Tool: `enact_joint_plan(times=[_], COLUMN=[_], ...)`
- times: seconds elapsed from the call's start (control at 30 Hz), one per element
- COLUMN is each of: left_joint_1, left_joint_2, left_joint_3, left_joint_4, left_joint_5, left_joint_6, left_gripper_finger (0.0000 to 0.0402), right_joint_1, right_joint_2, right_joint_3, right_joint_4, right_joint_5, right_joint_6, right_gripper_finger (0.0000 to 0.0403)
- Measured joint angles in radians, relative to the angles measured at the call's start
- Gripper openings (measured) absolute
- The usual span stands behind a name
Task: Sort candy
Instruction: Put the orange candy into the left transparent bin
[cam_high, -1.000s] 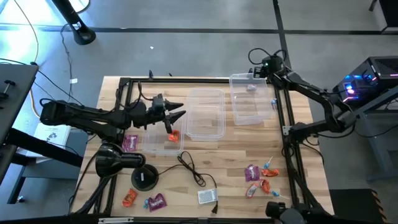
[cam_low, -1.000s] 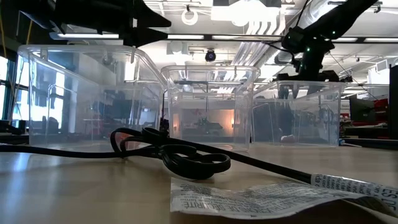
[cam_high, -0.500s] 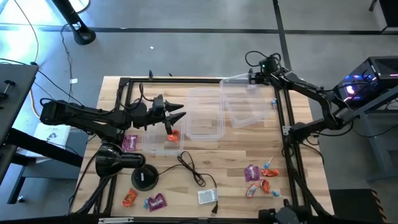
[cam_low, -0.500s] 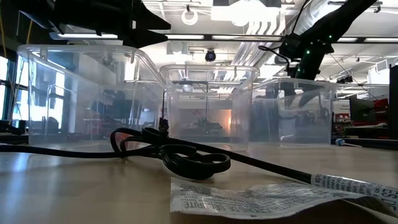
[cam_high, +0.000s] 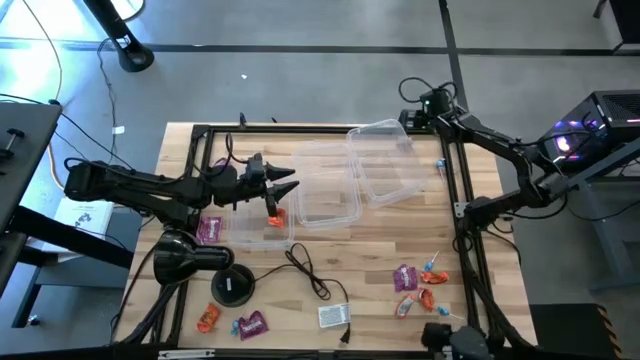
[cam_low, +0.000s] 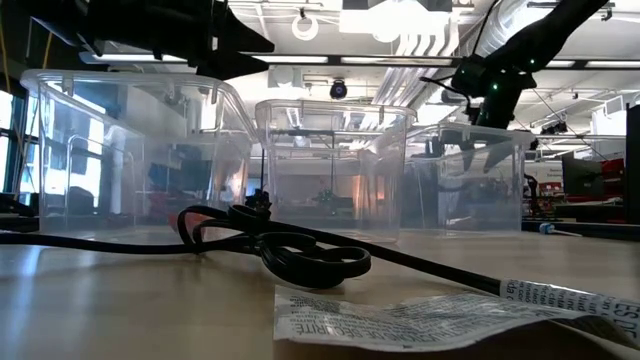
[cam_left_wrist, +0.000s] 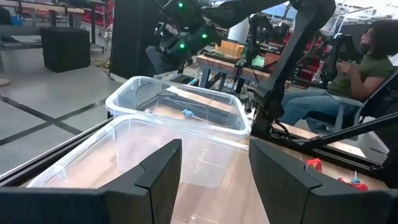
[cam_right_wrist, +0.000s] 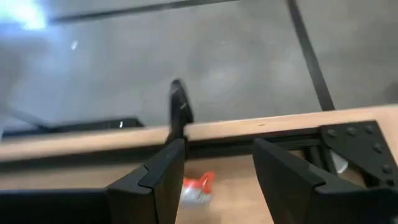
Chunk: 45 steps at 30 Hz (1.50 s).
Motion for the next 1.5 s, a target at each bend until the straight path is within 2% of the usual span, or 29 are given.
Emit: enact_joint_plan(times=[0.17,0.3,0.4,0.73,1.1,1.2,1.33,1.37,1.5], left_joint_1=[0.001,0.000,0.000,0.000,0.000,-0.004,-0.016,-0.018,-0.019], left_joint_2=[0.000,0.000,0.000,0.000,0.000,0.000,-0.004,-0.010,-0.046], left_joint_3=[0.000,0.000,0.000,0.000,0.000,0.000,0.000,0.000,0.000], left_joint_4=[-0.005,-0.013,-0.025,-0.024,-0.065,-0.075,-0.063,-0.062,-0.053], left_joint_5=[0.000,0.000,0.000,0.000,0.000,0.000,0.005,0.005,0.006], left_joint_6=[0.000,-0.008,-0.018,-0.018,-0.045,-0.045,-0.008,-0.002,0.006], left_gripper_finger=[0.0182,0.0182,0.0182,0.0182,0.0182,0.0182,0.0182,0.0182,0.0182], right_joint_1=[-0.039,-0.037,-0.039,0.003,0.035,0.035,0.035,0.035,0.035], right_joint_2=[0.013,0.073,0.150,0.348,0.365,0.364,0.362,0.360,0.332], right_joint_3=[0.000,0.000,0.000,0.000,0.002,0.003,0.004,0.004,-0.001], right_joint_4=[0.058,0.059,0.060,0.128,0.091,0.068,0.037,0.031,-0.006], right_joint_5=[-0.001,0.020,-0.031,-0.171,-0.167,-0.173,-0.173,-0.173,-0.156], right_joint_6=[0.063,0.076,0.137,0.117,0.058,0.016,-0.050,-0.066,-0.084], right_gripper_finger=[0.0184,0.0184,0.0184,0.0184,0.0179,0.0141,0.0032,0.0019,0.0014])
